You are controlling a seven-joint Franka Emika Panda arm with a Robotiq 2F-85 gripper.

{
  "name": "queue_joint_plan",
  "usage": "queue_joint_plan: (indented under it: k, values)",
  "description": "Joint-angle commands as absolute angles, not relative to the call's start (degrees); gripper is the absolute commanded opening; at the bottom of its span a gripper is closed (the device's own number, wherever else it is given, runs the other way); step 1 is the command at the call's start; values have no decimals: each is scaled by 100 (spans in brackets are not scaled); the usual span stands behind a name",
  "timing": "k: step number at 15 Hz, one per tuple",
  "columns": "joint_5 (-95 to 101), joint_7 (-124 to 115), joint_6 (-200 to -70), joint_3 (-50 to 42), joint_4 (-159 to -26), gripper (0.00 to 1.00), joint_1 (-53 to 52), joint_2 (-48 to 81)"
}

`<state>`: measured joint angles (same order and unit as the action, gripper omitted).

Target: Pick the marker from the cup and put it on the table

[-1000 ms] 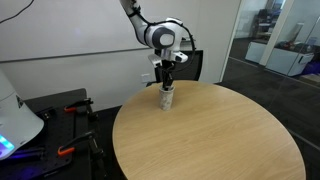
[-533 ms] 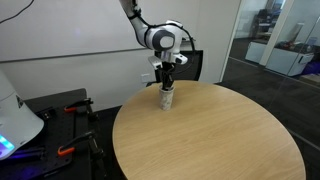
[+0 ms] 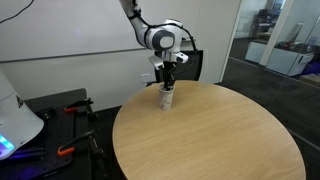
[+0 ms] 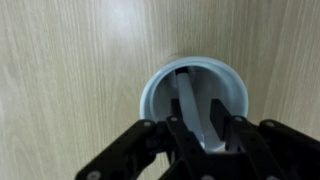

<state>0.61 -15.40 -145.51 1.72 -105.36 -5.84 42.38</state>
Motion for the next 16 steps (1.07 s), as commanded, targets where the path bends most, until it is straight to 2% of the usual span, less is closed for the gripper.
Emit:
queue_joint_plan:
  k: [1,16]
  values:
    - [-93,-1292,-14713,188,-10505,34,-568,4234]
    - [-82,-1297,-14872,164,-10465,36,-584,4290]
